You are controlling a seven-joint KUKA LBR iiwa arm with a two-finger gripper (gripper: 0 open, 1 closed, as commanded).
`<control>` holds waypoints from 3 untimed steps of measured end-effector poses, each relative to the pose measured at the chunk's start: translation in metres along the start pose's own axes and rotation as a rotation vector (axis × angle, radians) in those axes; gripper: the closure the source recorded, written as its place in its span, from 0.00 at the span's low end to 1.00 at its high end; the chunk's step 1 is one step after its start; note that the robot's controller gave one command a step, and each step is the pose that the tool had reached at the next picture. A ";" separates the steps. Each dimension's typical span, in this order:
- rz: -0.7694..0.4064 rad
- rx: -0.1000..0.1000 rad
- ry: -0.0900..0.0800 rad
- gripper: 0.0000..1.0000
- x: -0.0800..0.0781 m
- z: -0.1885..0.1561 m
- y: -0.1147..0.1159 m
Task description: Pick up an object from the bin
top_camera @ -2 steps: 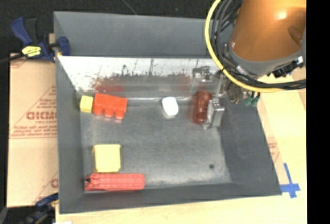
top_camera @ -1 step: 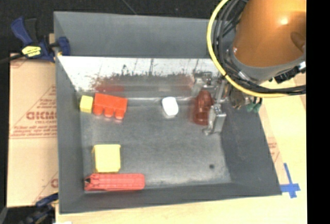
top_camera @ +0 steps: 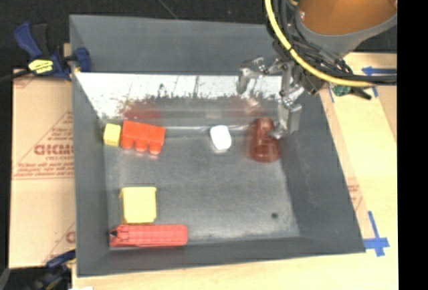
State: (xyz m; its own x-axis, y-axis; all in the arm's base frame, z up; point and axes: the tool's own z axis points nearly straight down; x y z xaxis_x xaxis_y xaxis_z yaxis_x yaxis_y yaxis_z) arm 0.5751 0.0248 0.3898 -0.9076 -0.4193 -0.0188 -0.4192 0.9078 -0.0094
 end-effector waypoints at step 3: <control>0.284 -0.002 0.013 0.00 0.042 -0.083 0.004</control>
Offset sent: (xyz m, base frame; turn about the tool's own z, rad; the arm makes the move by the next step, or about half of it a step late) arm 0.0089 -0.0034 0.0132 0.0611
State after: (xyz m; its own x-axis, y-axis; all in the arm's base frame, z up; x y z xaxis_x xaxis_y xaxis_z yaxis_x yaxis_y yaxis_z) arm 0.5334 0.0106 0.4724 -0.9890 -0.1479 -0.0077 -0.1478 0.9890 -0.0034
